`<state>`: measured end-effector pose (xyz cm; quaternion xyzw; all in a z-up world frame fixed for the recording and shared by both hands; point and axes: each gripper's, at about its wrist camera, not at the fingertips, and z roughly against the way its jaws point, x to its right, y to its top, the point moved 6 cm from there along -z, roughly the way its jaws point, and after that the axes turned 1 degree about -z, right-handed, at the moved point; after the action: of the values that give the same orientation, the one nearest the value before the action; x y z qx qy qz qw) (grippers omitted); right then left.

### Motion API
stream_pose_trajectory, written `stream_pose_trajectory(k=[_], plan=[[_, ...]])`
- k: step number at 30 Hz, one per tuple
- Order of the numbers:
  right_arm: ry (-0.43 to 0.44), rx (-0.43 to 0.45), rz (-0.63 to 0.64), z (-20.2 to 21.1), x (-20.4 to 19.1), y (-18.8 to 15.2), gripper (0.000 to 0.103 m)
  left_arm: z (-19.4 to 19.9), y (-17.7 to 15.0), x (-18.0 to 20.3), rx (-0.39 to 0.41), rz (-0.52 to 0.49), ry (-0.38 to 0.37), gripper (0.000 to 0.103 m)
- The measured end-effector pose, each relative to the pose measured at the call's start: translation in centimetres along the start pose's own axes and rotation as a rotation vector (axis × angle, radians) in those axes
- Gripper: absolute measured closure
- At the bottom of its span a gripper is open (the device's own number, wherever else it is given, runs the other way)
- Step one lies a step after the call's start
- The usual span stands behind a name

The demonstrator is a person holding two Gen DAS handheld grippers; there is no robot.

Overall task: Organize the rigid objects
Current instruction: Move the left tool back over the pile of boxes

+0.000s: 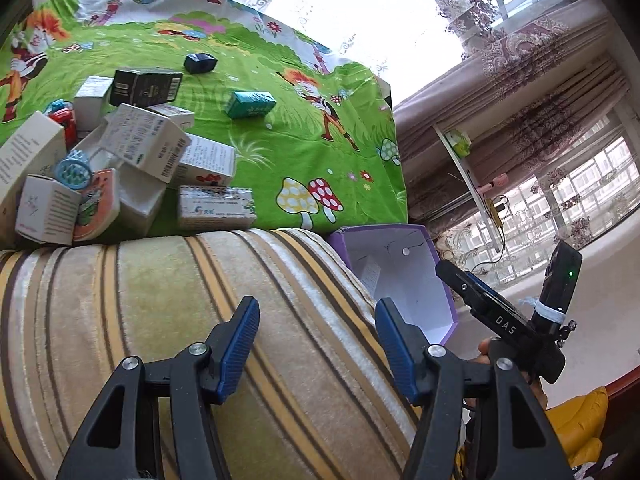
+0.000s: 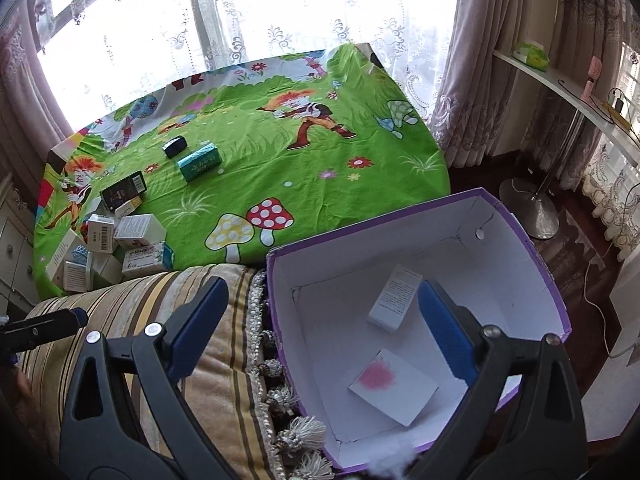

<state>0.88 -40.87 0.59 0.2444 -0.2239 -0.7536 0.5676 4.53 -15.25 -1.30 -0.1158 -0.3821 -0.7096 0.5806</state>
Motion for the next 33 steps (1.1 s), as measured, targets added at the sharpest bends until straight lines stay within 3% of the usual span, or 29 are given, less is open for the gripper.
stream_pose_trajectory(k=[14, 27, 33], plan=[[0.121, -0.094, 0.119, -1.1, -6.1, -0.9, 0.006, 5.5, 0.7, -8.3, 0.128, 0.187, 0.06, 0.042], [0.145, -0.121, 0.218, -2.1, -10.6, -0.6, 0.006, 6.6, 2.4, -13.9, 0.14, 0.433, 0.018, 0.033], [0.168, -0.106, 0.296, -1.9, -13.7, 0.0, 0.006, 5.8, 3.6, -16.0, 0.107, 0.525, 0.078, 0.033]])
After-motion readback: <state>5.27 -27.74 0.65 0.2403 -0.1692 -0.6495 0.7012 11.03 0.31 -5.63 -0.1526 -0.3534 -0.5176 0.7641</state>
